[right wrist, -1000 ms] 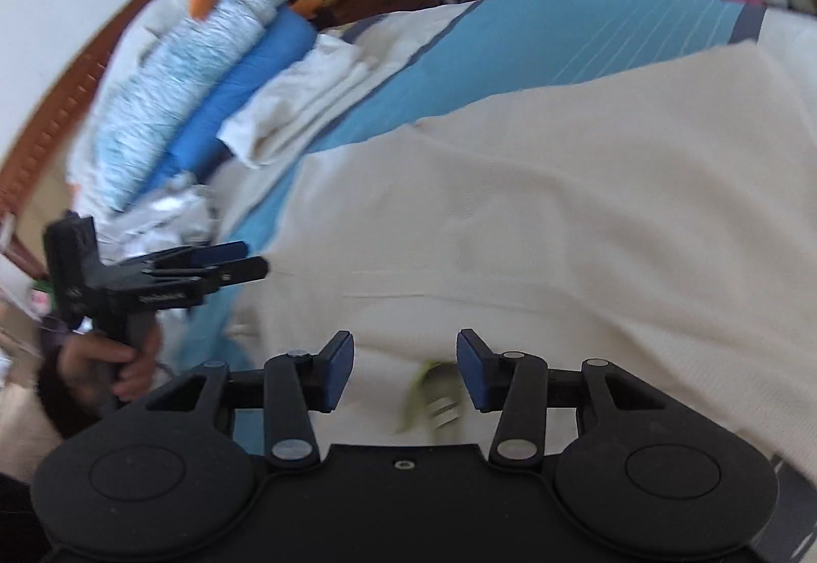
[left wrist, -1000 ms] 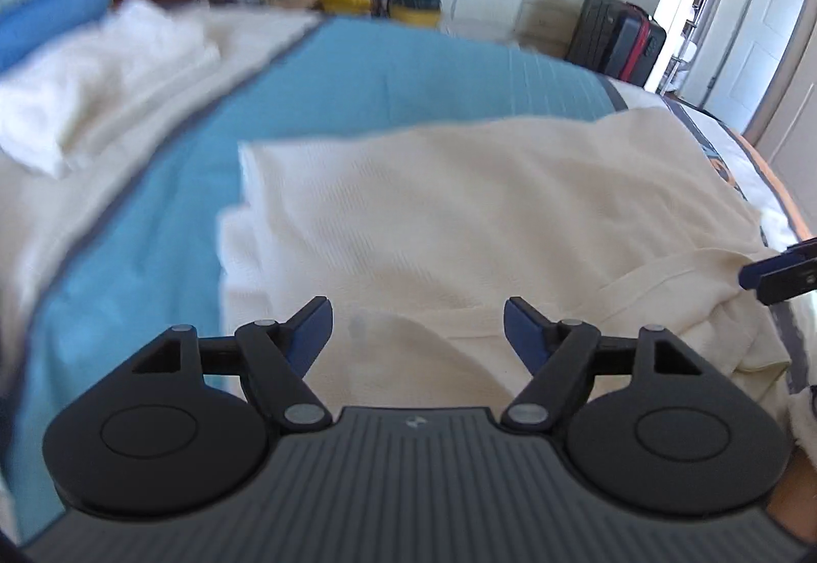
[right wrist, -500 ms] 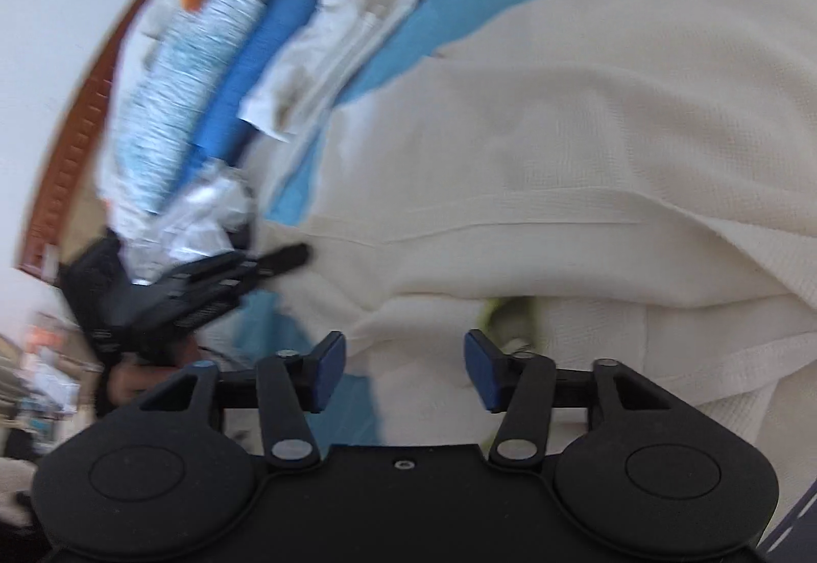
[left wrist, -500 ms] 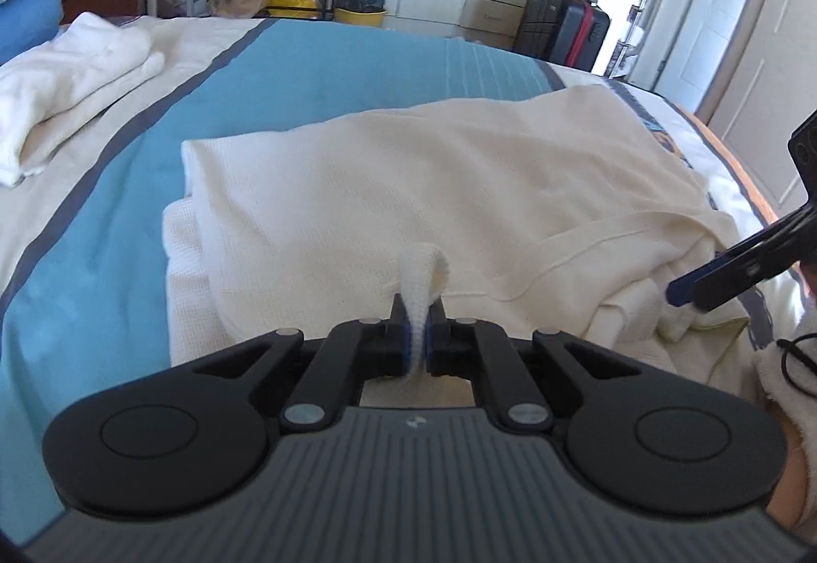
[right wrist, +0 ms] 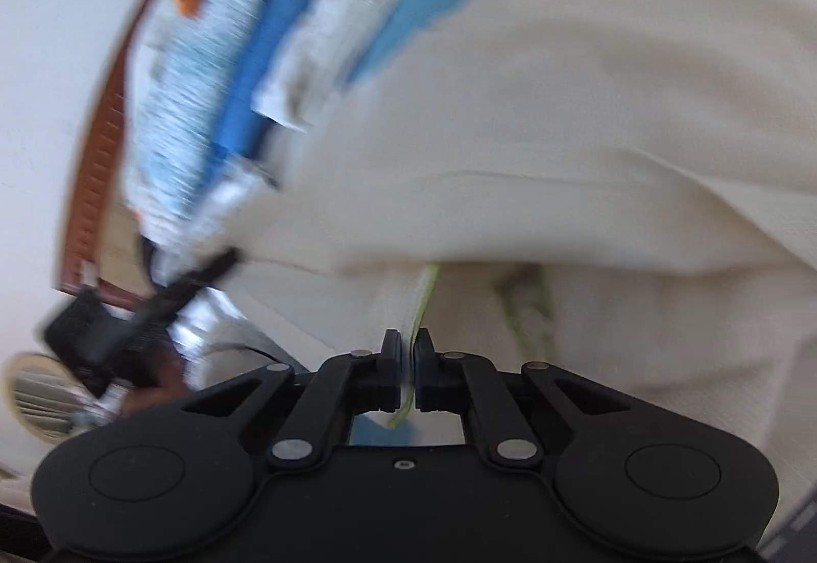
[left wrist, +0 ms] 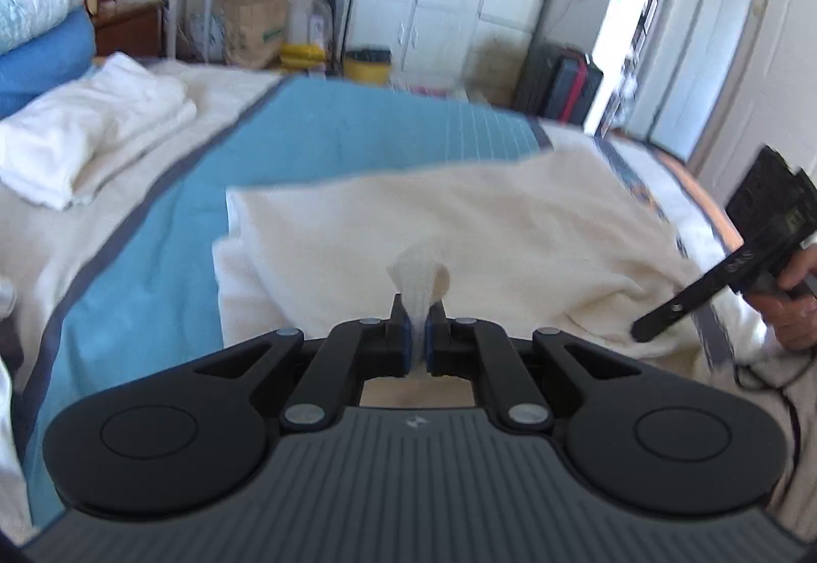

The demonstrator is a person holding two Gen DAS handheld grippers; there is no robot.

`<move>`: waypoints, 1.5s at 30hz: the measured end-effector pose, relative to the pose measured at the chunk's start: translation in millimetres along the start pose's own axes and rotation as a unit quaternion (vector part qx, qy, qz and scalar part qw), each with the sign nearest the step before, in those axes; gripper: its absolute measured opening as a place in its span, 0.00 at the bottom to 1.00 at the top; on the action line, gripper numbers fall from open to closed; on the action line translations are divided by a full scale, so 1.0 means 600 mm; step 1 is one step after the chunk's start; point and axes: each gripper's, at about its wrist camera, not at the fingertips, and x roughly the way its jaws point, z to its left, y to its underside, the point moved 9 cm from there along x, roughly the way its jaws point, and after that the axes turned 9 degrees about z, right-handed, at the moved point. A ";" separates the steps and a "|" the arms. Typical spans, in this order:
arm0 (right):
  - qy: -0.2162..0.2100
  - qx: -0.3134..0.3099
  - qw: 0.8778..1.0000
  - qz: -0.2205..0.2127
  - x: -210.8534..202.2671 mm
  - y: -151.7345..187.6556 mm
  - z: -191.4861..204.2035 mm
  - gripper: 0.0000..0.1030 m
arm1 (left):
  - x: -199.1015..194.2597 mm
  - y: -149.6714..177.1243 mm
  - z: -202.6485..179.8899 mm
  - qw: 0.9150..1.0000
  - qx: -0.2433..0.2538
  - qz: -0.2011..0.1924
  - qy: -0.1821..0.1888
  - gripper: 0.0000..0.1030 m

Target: Fold clothes

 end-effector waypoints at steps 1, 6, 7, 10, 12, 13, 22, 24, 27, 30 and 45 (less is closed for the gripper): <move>0.020 -0.001 1.000 0.021 0.015 0.007 -0.004 0.11 | 0.011 0.018 -0.002 1.000 0.008 0.019 -0.007 0.05; 0.105 -0.029 0.993 0.055 0.038 0.021 0.001 0.37 | 0.056 0.077 0.003 0.995 0.031 0.082 -0.052 0.05; 0.113 -0.039 0.992 0.037 0.024 0.021 0.009 0.37 | 0.056 0.079 0.004 0.995 0.031 0.084 -0.053 0.05; 0.110 -0.039 0.992 -0.040 -0.051 0.007 0.023 0.37 | 0.037 0.069 0.009 0.996 0.028 0.076 -0.046 0.07; 0.123 -0.030 0.987 -0.095 -0.114 0.005 0.016 0.40 | 0.033 0.071 0.014 0.995 0.023 0.085 -0.043 0.08; 0.144 -0.022 0.982 -0.117 -0.142 0.001 0.006 0.47 | 0.030 0.072 0.017 0.995 0.021 0.090 -0.042 0.10; 0.170 0.218 0.949 -0.150 -0.283 0.045 -0.210 0.52 | -0.017 0.032 -0.006 1.000 0.014 0.018 -0.006 0.32; 0.104 0.281 0.935 -0.188 -0.293 0.043 -0.238 0.52 | -0.020 0.010 -0.016 1.000 0.025 -0.001 0.003 0.41; 0.019 0.339 0.915 -0.219 -0.275 0.036 -0.253 0.63 | 0.020 -0.007 -0.039 0.998 0.059 0.018 0.010 0.55; -0.056 0.372 0.900 -0.219 -0.230 0.028 -0.247 0.65 | 0.075 -0.013 -0.052 0.994 0.090 0.061 -0.003 0.58; 0.032 0.399 0.886 -0.232 -0.179 0.002 -0.248 0.79 | 0.083 0.062 -0.062 0.988 0.065 0.122 0.066 0.02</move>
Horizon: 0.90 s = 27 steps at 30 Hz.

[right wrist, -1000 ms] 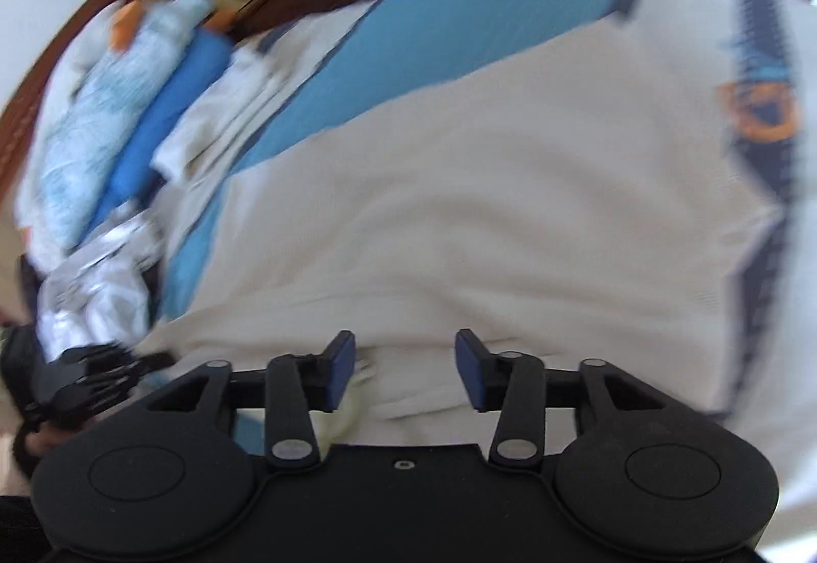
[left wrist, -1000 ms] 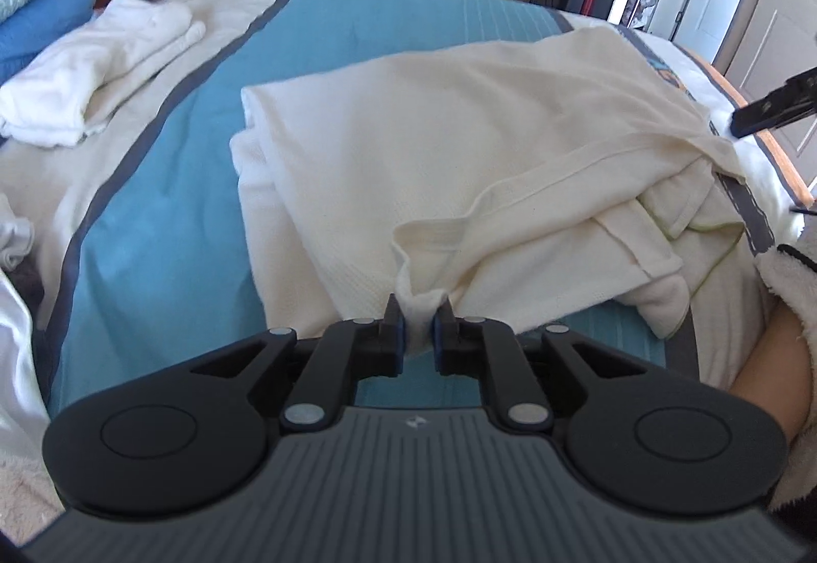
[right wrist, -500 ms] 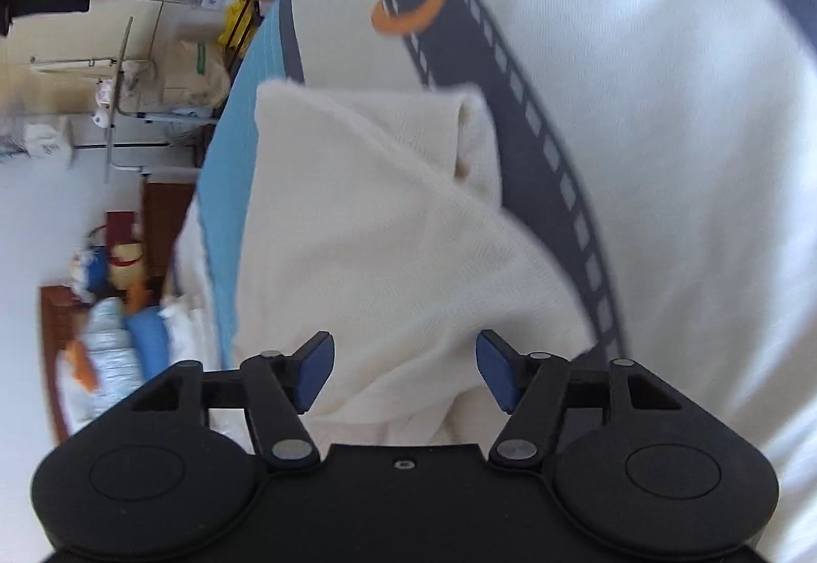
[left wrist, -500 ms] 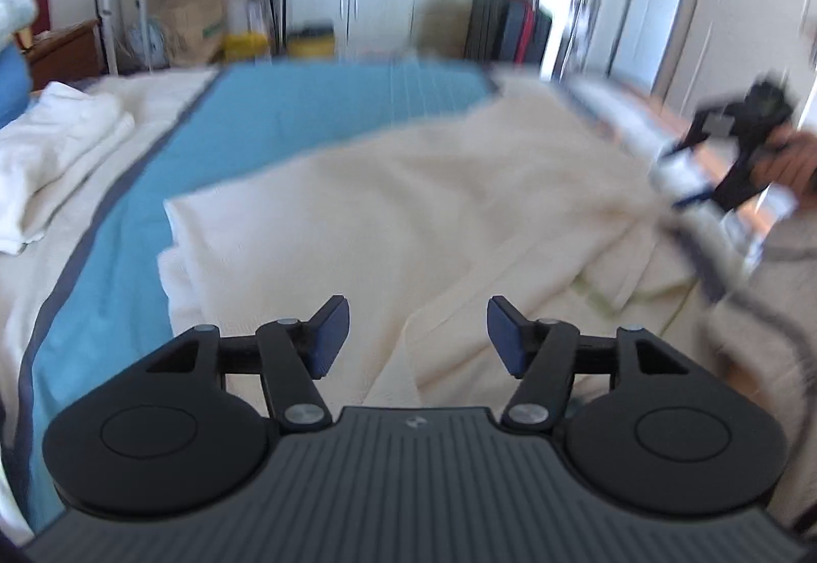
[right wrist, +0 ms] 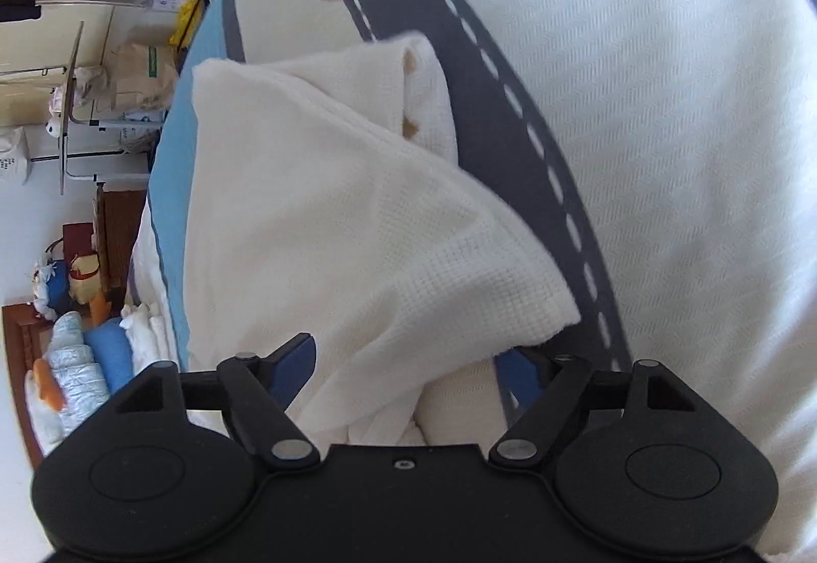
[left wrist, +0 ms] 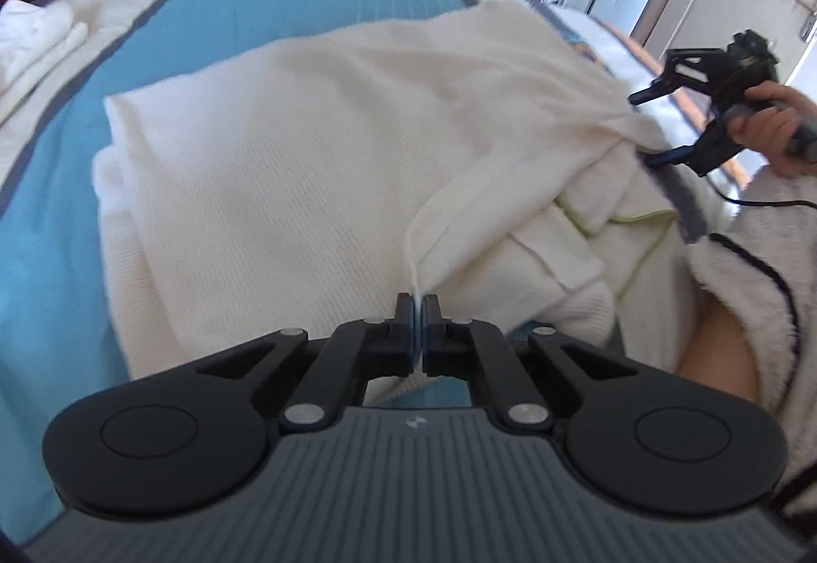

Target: Fold clothes

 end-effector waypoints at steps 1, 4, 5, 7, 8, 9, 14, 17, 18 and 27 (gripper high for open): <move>0.010 -0.008 1.000 -0.020 -0.006 -0.005 0.002 0.79 | -0.007 0.005 -0.001 1.000 0.003 0.001 0.002 0.01; 0.012 -0.018 0.997 -0.079 -0.025 -0.024 0.006 0.67 | -0.014 0.025 -0.002 1.000 0.012 0.010 0.004 0.01; 0.003 -0.013 0.995 -0.100 -0.037 -0.032 0.002 0.50 | -0.008 0.031 -0.001 1.000 0.012 0.017 0.001 0.01; -0.019 -0.008 0.991 -0.130 -0.065 -0.050 -0.014 0.11 | 0.002 0.042 0.002 1.000 0.010 0.029 -0.004 0.01; -0.028 -0.020 0.990 -0.135 -0.071 -0.056 -0.011 0.08 | 0.004 0.044 0.002 1.000 0.006 0.030 -0.001 0.01; -0.031 -0.034 0.989 -0.140 -0.078 -0.057 -0.004 0.08 | 0.005 0.045 0.001 1.000 0.003 0.030 0.002 0.01; 0.033 -0.158 0.966 -0.202 -0.126 -0.012 0.049 0.08 | 0.003 0.048 -0.007 0.999 0.011 0.039 0.000 0.03; 0.146 -0.183 0.951 -0.203 -0.102 0.001 0.050 0.09 | 0.026 0.068 0.008 0.996 -0.015 0.083 -0.007 0.03; 0.171 -0.186 0.949 -0.191 -0.091 -0.002 0.046 0.10 | 0.033 0.076 0.011 0.995 -0.019 0.096 -0.010 0.03; 0.177 -0.193 0.916 -0.305 -0.173 -0.020 0.057 0.52 | -0.065 0.016 0.034 0.995 -0.070 -0.015 0.066 0.28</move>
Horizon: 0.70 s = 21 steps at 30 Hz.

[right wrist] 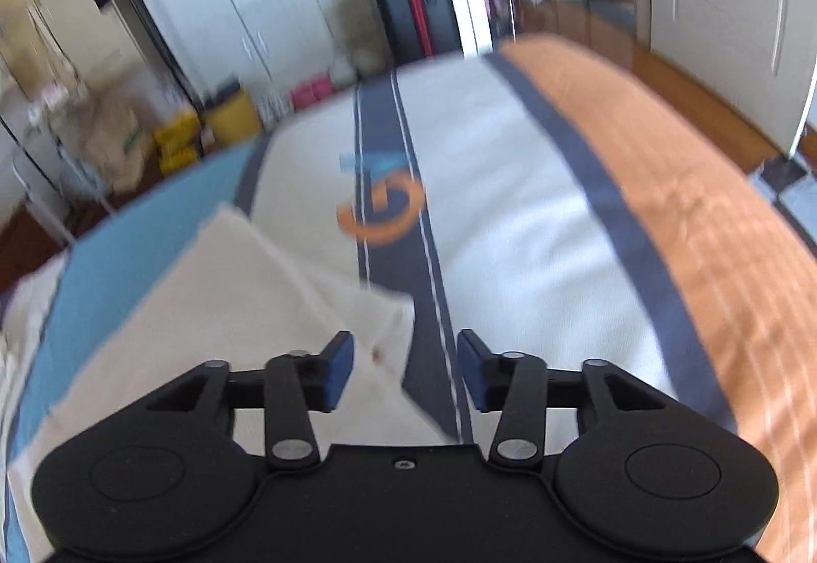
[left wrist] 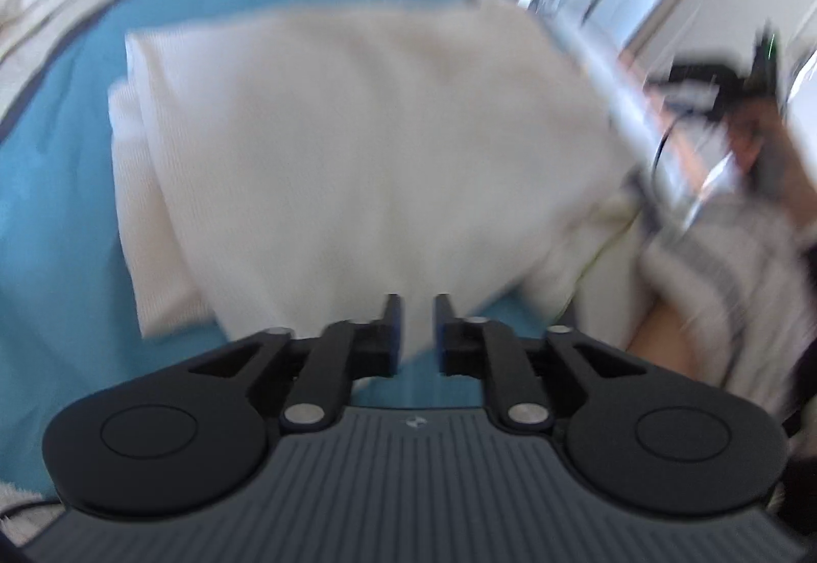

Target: Fold clothes

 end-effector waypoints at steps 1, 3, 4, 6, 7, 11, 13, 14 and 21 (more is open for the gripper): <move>-0.010 -0.012 1.000 -0.011 -0.011 -0.010 0.009 0.52 | -0.016 -0.018 0.008 1.000 -0.008 -0.021 0.005 0.38; -0.043 -0.041 0.998 -0.012 -0.022 -0.027 0.034 0.52 | -0.037 -0.051 0.038 0.998 -0.025 -0.050 -0.005 0.41; -0.068 -0.061 0.996 0.000 -0.021 -0.035 0.057 0.52 | -0.041 -0.067 0.061 0.998 -0.033 -0.055 -0.025 0.41; -0.125 -0.105 0.986 0.033 -0.013 -0.050 0.110 0.53 | -0.039 -0.104 0.115 0.995 -0.050 -0.069 -0.059 0.41; -0.153 -0.127 0.979 0.051 -0.006 -0.057 0.139 0.54 | -0.035 -0.123 0.144 0.993 -0.063 -0.076 -0.071 0.41; -0.239 -0.189 0.944 0.125 0.055 -0.077 0.250 0.60 | 0.014 -0.181 0.237 0.987 -0.124 -0.076 -0.075 0.35; -0.227 -0.213 0.940 0.138 0.087 -0.080 0.280 0.61 | 0.034 -0.202 0.261 0.984 -0.129 -0.081 -0.097 0.35; -0.221 -0.215 0.941 0.140 0.102 -0.083 0.287 0.61 | 0.039 -0.210 0.267 0.982 -0.133 -0.088 -0.098 0.35; -0.223 -0.105 0.960 0.133 0.175 -0.113 0.216 0.62 | 0.078 -0.257 0.299 0.975 -0.173 -0.124 -0.060 0.35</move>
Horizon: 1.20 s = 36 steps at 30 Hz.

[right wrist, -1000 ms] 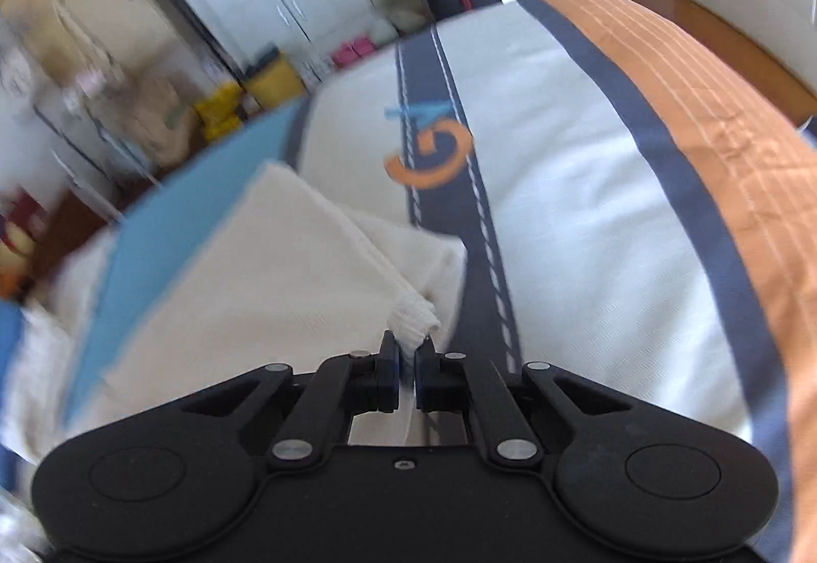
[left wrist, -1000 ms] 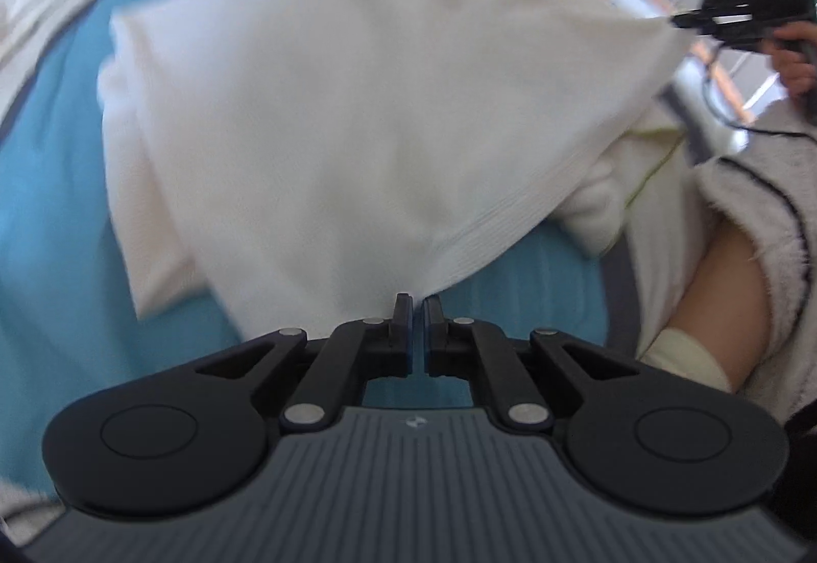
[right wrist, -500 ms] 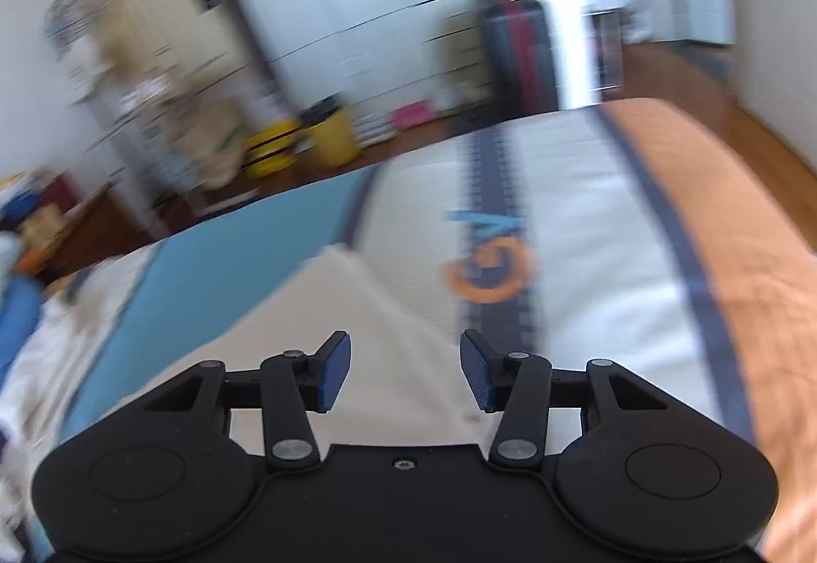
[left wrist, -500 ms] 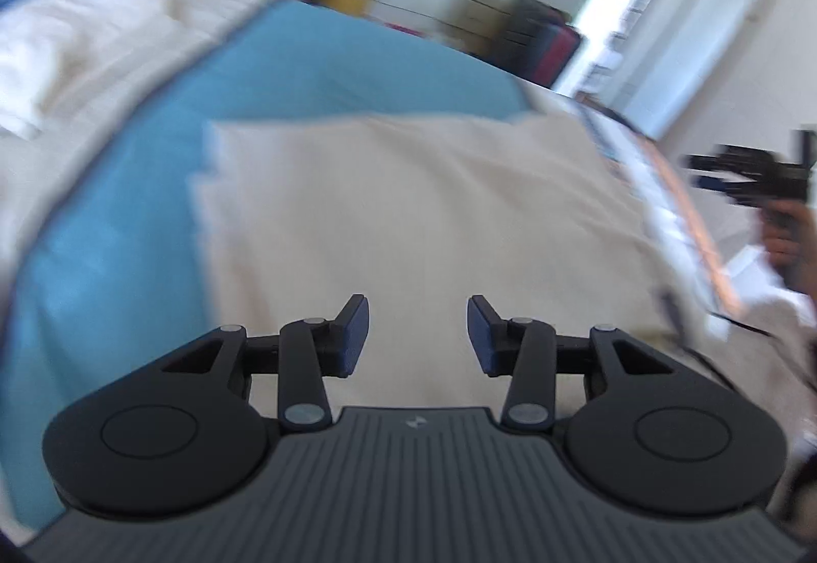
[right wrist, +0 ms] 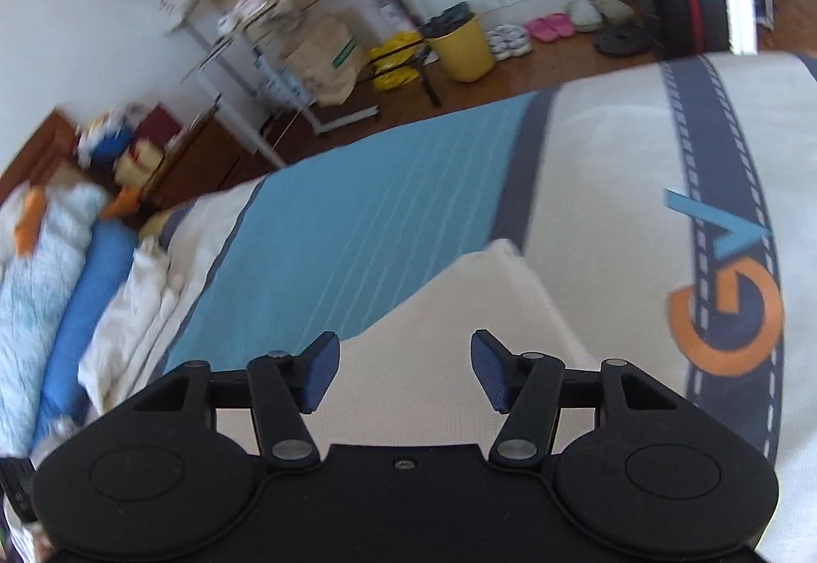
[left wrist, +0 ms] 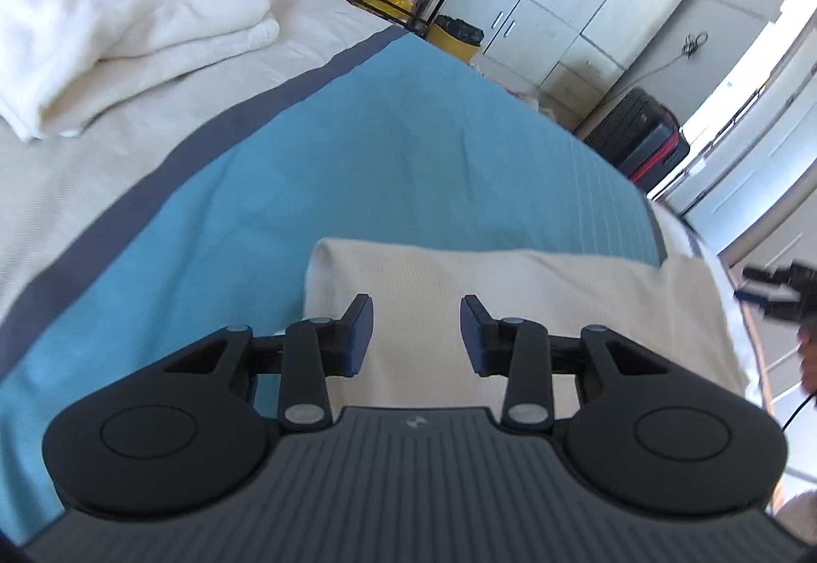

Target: Fold clothes

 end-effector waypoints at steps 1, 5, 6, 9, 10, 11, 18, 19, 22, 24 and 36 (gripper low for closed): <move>0.007 0.011 1.000 0.001 0.004 0.001 -0.018 0.62 | 0.008 0.001 0.000 1.000 -0.003 0.001 0.000 0.35; 0.029 0.063 0.998 0.001 0.026 -0.009 -0.075 0.64 | 0.036 0.004 0.005 1.000 -0.002 -0.001 -0.013 0.35; 0.024 0.060 0.998 0.011 0.036 -0.013 -0.076 0.64 | 0.039 0.005 0.006 1.000 0.002 -0.004 -0.015 0.35; -0.034 0.048 0.998 0.030 0.055 -0.020 -0.063 0.64 | 0.038 0.008 0.011 1.000 0.000 -0.018 -0.001 0.35; -0.072 0.058 0.995 0.041 0.061 -0.020 -0.060 0.64 | 0.037 0.008 0.012 1.000 -0.004 -0.020 0.006 0.35; -0.112 0.070 0.990 0.052 0.065 -0.019 -0.055 0.64 | 0.037 0.008 0.013 1.000 -0.007 -0.019 0.012 0.35; -0.103 0.046 0.989 0.099 0.100 -0.003 -0.056 0.64 | 0.026 0.007 0.014 0.999 0.008 -0.015 0.035 0.35; -0.093 0.047 0.989 0.101 0.111 -0.004 -0.060 0.64 | 0.029 0.008 0.012 0.999 0.014 -0.012 0.032 0.35; -0.123 0.073 0.984 0.109 0.142 -0.023 -0.056 0.65 | 0.042 0.008 0.005 0.999 0.022 -0.006 0.036 0.35; -0.154 0.086 0.978 0.108 0.156 -0.041 -0.040 0.66 | 0.050 0.007 0.000 0.999 0.029 -0.002 0.036 0.32; -0.116 0.050 0.990 0.054 0.208 -0.060 -0.017 0.21 | 0.061 -0.012 0.017 0.999 -0.023 -0.024 0.032 0.27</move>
